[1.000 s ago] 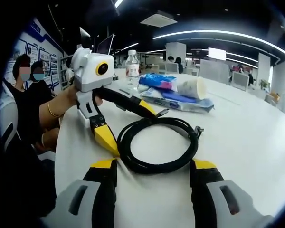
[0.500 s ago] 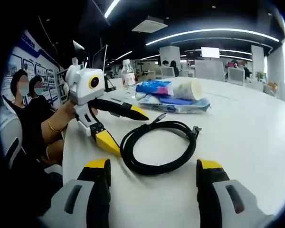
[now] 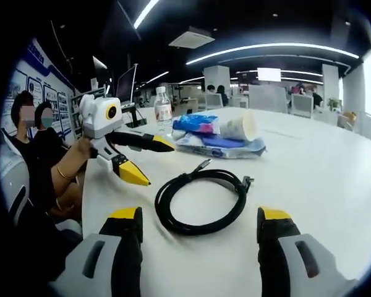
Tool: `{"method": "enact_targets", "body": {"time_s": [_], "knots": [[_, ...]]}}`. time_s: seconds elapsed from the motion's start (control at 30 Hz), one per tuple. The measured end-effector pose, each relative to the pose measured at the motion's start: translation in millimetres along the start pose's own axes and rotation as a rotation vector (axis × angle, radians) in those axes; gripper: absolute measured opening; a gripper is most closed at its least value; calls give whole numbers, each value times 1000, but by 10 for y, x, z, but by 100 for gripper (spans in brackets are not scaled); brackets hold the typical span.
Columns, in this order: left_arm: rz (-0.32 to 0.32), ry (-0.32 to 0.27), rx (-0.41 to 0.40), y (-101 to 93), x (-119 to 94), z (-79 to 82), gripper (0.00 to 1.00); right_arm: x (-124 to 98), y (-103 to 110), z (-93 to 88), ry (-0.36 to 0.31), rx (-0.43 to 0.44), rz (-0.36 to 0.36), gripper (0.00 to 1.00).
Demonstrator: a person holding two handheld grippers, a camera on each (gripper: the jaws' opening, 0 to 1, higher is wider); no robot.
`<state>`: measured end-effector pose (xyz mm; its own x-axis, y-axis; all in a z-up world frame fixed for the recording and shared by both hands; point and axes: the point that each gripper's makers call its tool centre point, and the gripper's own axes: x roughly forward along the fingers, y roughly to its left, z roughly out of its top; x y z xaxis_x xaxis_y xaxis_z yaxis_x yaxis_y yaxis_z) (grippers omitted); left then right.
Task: Arrange the tabletop items into an orderly group along one side of the table until the central work area is clear of visible clutter.
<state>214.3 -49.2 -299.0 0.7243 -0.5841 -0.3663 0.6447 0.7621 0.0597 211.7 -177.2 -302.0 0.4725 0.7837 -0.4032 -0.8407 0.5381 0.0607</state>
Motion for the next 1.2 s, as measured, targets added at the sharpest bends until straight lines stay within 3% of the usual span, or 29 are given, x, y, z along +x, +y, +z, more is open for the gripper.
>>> {"method": "enact_targets", "body": {"time_s": [0.23,0.67,0.83,1.2], "knots": [[98,-71,-110,223,-167,70,64,27,11,138,-19,-22,-3,73],[255,-127,-178,659,-377,124,61,98,49,320,-36,-52,-6,71],[329,-113,-119,779,-466,141,60,126,53,372,-40,-45,-3,71],[437,-96,-114,1029,-607,114,60,214,57,456,-29,-63,9,69]]}}
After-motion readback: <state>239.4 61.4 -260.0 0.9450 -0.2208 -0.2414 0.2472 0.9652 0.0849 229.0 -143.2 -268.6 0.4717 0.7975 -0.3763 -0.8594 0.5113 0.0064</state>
